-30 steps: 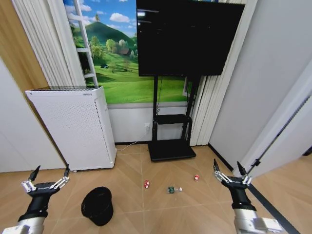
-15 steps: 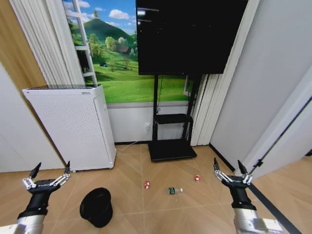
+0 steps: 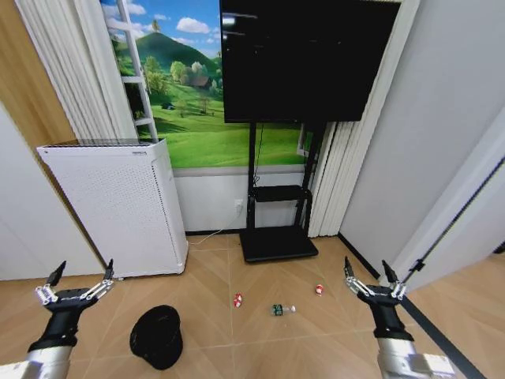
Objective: Pick up the trash bin and place the garbage on the floor into it.
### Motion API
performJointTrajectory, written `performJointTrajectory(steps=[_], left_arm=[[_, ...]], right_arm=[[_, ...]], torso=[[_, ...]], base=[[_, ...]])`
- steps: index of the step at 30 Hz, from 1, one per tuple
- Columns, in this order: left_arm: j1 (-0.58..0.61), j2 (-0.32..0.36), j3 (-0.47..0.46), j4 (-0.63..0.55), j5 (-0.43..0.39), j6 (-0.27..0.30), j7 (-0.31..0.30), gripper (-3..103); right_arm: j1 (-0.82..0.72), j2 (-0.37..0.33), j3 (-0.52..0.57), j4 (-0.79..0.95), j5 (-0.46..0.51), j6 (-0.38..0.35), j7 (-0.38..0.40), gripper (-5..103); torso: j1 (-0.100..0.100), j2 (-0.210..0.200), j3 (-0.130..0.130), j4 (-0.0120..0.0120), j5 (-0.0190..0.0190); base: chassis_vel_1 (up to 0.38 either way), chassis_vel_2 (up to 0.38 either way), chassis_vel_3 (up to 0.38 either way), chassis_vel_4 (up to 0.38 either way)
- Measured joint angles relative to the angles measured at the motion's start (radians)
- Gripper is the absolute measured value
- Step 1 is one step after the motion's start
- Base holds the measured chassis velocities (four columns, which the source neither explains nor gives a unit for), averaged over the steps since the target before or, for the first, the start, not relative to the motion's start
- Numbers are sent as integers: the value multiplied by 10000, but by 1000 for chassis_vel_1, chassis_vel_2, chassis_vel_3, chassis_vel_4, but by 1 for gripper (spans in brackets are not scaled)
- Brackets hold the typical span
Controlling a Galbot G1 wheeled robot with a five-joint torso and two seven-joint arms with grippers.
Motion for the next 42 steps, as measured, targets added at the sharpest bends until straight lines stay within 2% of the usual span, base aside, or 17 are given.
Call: performJointTrajectory(steps=[8, 18, 21, 23, 33, 42], left_arm=[[-172, 20, 93, 68, 133, -157, -287, 100], [-178, 54, 87, 21, 97, -262, -323, 100], [-137, 26, 91, -12, 83, -322, -324, 100], [-134, 26, 91, -22, 62, -328, -322, 100], [-145, -27, 105, -49, 34, -266, -320, 100], [-120, -81, 69, -9, 42, -175, -422, 100]], right_arm=[[37, -19, -4, -35, -20, -28, -3, 100], [116, -56, -13, -71, 25, -60, 23, 100], [161, -79, -35, -99, 46, 236, 114, 100], [172, -94, -30, -99, 72, 268, 119, 100], [154, -93, -46, -100, 117, 301, 38, 100], [109, -67, -70, -82, 108, 312, -12, 100]], torso=[[62, 157, 98, 0, 0], [62, 165, 102, -1, 0], [63, 153, 98, 0, 5], [66, 150, 99, 2, -4], [54, 147, 90, -2, -1], [-82, -214, -104, -3, -1]], base=[[-5, 14, 5, -10], [-61, 69, 69, -68], [-200, 224, 218, -214], [-207, 231, 223, -205], [-76, 66, 61, -59], [30, -28, -24, 23]])
